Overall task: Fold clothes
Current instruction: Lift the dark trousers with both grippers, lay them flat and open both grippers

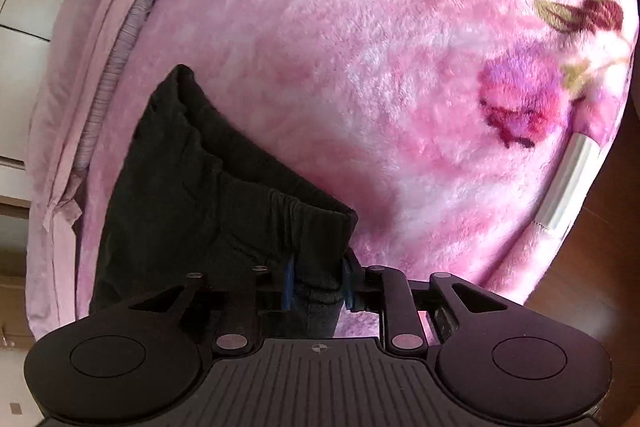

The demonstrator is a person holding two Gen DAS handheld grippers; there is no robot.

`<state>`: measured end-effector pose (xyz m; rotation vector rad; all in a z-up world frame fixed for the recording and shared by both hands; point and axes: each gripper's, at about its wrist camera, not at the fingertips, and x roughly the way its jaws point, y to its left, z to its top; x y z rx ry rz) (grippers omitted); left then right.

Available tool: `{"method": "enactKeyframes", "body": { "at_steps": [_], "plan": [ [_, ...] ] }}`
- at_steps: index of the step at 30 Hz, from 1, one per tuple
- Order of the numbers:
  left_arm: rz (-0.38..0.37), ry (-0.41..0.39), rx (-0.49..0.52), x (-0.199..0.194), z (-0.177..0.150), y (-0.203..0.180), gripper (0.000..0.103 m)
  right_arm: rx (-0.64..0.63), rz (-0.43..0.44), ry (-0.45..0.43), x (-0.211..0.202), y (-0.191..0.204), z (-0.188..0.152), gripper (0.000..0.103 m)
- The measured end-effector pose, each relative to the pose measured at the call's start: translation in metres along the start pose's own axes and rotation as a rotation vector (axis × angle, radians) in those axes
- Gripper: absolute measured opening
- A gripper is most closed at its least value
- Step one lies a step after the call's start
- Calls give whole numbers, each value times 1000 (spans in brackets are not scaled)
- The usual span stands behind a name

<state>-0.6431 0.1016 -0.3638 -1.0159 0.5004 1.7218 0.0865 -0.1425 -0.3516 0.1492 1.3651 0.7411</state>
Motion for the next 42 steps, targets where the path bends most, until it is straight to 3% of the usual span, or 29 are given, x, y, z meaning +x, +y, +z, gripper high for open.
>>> {"method": "enactKeyframes", "body": {
  "at_steps": [3,5,8,10,12,15,17,18,21,22,23,24,26,28,32,34,35,39,42],
  "plan": [
    [16,-13,-11,-9,7,1,17,-159,-47,-42,-4,26,-10,41],
    [78,-57,13,-25,13,-1,19,-266,-78,-70,-6,43,-16,42],
    [252,-191,111,-48,19,-18,16,-425,-125,-113,-10,69,-26,42],
    [286,-263,186,-53,21,-33,16,-531,-156,-141,-12,86,-33,42],
    [201,-254,256,-41,22,-47,16,-638,-187,-169,-15,104,-39,42],
    [43,-155,417,-9,10,-72,20,-695,-151,-169,13,111,-60,42],
    [45,-89,542,18,-2,-81,20,-725,-138,-145,31,108,-71,42],
    [50,-104,553,23,-6,-75,20,-751,-148,-135,39,102,-75,41],
    [105,-94,505,24,1,-61,21,-758,-187,-114,39,93,-76,42],
    [128,-83,474,21,6,-59,16,-733,-200,-99,34,94,-72,42],
    [102,-88,445,13,9,-60,10,-708,-212,-85,29,95,-68,42],
    [75,-92,417,5,12,-60,11,-683,-225,-70,23,96,-65,42],
    [28,-98,370,-8,15,-62,13,-712,-183,-128,7,107,-70,42],
    [21,-77,394,-3,1,-68,17,-748,-131,-152,3,120,-82,42],
    [7,-34,440,6,-27,-81,19,-759,-137,-21,38,115,-110,42],
    [11,2,426,3,-28,-83,19,-717,-130,-58,37,109,-116,46],
    [14,23,410,-1,-26,-83,18,-707,-128,-35,34,109,-115,46],
    [-4,64,445,-54,-47,-96,18,-725,-86,21,9,110,-115,46],
    [-42,57,512,-116,-74,-113,22,-741,-72,51,-27,103,-118,47]
  ]
}}
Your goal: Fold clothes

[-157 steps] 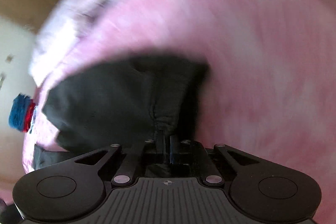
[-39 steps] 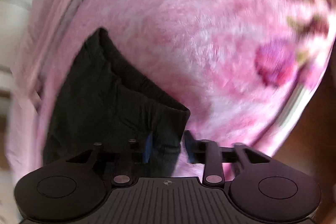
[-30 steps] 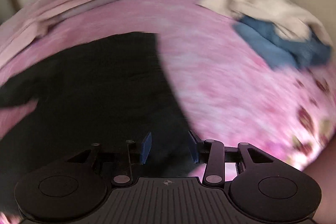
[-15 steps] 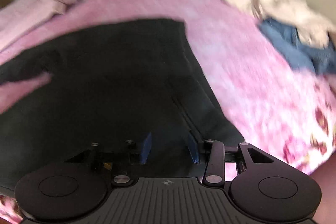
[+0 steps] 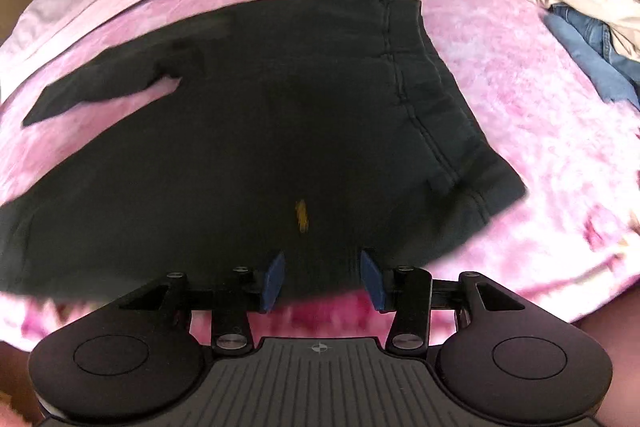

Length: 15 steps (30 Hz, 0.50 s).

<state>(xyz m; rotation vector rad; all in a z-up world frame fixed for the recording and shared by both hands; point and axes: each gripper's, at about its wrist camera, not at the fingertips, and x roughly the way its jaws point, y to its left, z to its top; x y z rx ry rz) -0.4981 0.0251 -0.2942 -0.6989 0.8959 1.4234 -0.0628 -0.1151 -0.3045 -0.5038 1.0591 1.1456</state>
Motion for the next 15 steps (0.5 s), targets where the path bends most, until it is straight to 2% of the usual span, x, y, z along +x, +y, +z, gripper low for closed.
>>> {"method": "enactKeyframes", "body": {
  "at_steps": [2,4,10,15],
  "plan": [
    [-34,6,20,-41,-13,-18,30,2,18,13,-25,-4,-8,52],
    [-71,-2,29,-82,-27,-33,31,3,35,13,-55,-10,-19,59],
    [-108,-8,15,-182,-66,-60,33,-129,74,-7,-149,-11,-50,60],
    [-125,-74,58,-255,-78,-78,38,-202,73,-37,-204,-2,-59,60]
  ]
}}
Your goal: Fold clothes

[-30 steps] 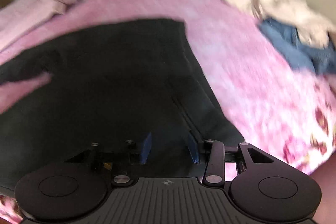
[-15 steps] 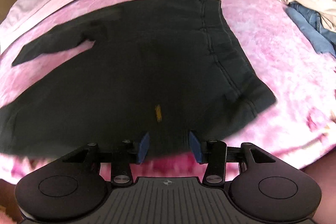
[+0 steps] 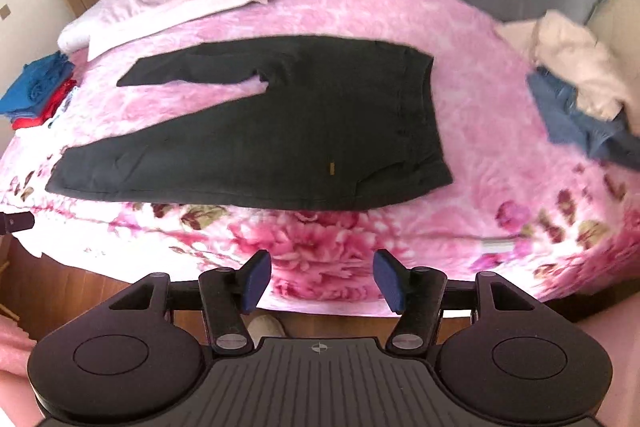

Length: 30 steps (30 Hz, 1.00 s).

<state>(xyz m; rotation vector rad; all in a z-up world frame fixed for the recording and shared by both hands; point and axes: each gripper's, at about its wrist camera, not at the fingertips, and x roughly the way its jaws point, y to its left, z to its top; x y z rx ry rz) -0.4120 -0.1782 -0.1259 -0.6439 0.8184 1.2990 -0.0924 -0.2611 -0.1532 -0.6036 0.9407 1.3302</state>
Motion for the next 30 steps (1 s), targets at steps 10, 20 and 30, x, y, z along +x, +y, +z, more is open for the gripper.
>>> {"method": "enactKeyframes", "body": {
  "at_steps": [10,20,30],
  "plan": [
    [-19,-61,30,-65,-5,-23,49,-60,7,9,-46,15,-11,72],
    [-15,-46,49,-86,-16,-20,51,-60,8,46,-57,26,-19,72],
    [-28,-40,63,-91,-19,-25,52,-63,0,71,-61,29,-23,72]
  ]
}}
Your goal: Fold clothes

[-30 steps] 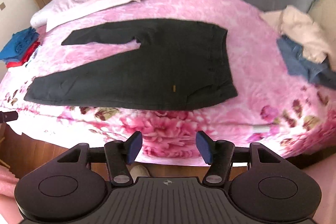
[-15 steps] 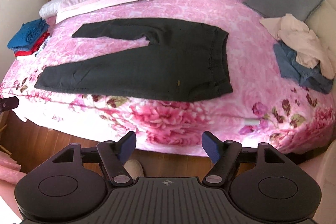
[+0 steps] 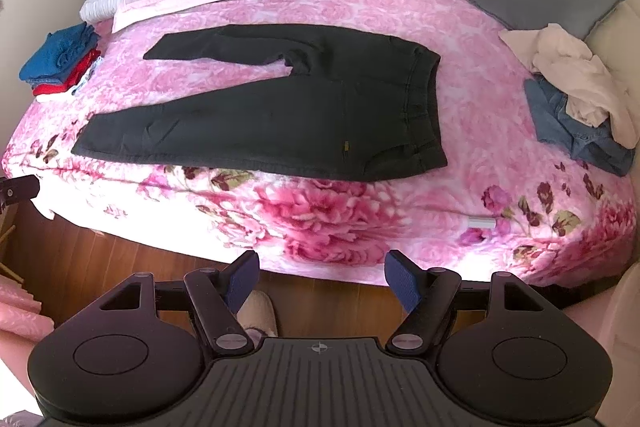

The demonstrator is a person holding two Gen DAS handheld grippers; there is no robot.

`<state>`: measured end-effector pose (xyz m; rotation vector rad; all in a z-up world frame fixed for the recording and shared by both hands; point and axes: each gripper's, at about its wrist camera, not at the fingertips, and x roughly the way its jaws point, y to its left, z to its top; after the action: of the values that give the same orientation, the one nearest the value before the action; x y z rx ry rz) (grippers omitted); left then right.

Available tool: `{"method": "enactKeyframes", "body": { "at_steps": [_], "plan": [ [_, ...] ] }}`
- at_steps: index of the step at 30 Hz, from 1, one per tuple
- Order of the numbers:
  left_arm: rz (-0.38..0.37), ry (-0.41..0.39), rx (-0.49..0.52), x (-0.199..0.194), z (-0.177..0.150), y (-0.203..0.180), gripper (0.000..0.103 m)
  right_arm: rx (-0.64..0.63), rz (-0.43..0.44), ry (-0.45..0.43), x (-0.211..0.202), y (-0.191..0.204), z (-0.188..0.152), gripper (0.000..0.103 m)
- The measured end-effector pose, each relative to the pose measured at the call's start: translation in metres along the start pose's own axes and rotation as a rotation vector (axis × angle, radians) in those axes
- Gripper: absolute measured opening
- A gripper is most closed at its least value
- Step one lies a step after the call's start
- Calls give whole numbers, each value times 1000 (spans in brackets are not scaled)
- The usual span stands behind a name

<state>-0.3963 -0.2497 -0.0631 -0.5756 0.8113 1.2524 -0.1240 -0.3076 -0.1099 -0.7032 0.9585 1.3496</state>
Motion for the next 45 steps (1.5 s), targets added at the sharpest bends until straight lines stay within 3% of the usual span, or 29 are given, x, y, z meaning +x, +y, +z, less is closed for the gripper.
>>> {"method": "enactKeyframes", "body": {
  "at_steps": [27,45],
  "plan": [
    [0,33,47,3,0,-18,54,-33,-19,-18,-11,-12,5,73],
    [41,-18,-21,20,22,15,55,-35,21,-27,9,-18,34,73]
  ]
}}
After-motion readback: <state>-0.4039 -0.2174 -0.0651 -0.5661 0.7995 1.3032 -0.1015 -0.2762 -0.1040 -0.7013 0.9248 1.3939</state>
